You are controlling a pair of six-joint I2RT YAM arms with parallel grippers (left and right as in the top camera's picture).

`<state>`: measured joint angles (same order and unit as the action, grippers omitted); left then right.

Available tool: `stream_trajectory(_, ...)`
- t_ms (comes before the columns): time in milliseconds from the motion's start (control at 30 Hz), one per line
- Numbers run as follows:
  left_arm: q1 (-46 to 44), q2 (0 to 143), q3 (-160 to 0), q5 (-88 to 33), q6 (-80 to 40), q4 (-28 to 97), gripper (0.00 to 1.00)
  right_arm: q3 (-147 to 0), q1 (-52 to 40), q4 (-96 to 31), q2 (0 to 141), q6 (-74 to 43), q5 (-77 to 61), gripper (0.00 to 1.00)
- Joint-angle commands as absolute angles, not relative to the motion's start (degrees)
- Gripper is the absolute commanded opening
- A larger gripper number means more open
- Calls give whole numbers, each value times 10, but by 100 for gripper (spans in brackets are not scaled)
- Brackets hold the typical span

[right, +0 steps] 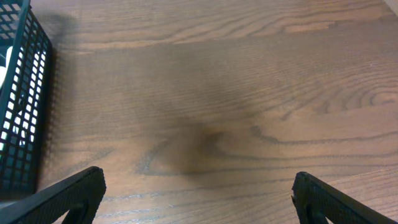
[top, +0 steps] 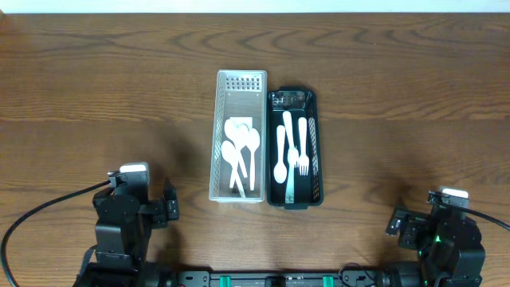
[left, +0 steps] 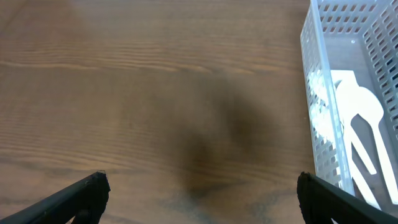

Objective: Pack container

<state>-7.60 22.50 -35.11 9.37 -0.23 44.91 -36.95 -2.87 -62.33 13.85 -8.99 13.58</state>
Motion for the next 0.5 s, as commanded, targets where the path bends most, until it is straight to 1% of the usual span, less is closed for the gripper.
stream_trajectory(0, -76, 228, -349, 91, -9, 450, 98, -367, -34, -623, 137, -94, 141, 99)
stream_trajectory(133, -76, 228, -349, 91, -9, 450, 98, -367, -34, -623, 123, -94, 141, 99)
stream_trajectory(233, -76, 228, -349, 91, -9, 450, 98, -366, -34, -616, 74, -94, 121, 99)
stream_trajectory(333, -76, 228, -349, 91, -9, 450, 98, -346, -34, -577, 10, -93, 108, 99)
stream_trajectory(400, -76, 228, -349, 91, -9, 450, 98, -312, -37, -513, 8, -88, 101, 99)
stream_trajectory(467, -76, 228, -349, 91, -9, 450, 98, -260, -42, -407, 10, -55, 80, 99)
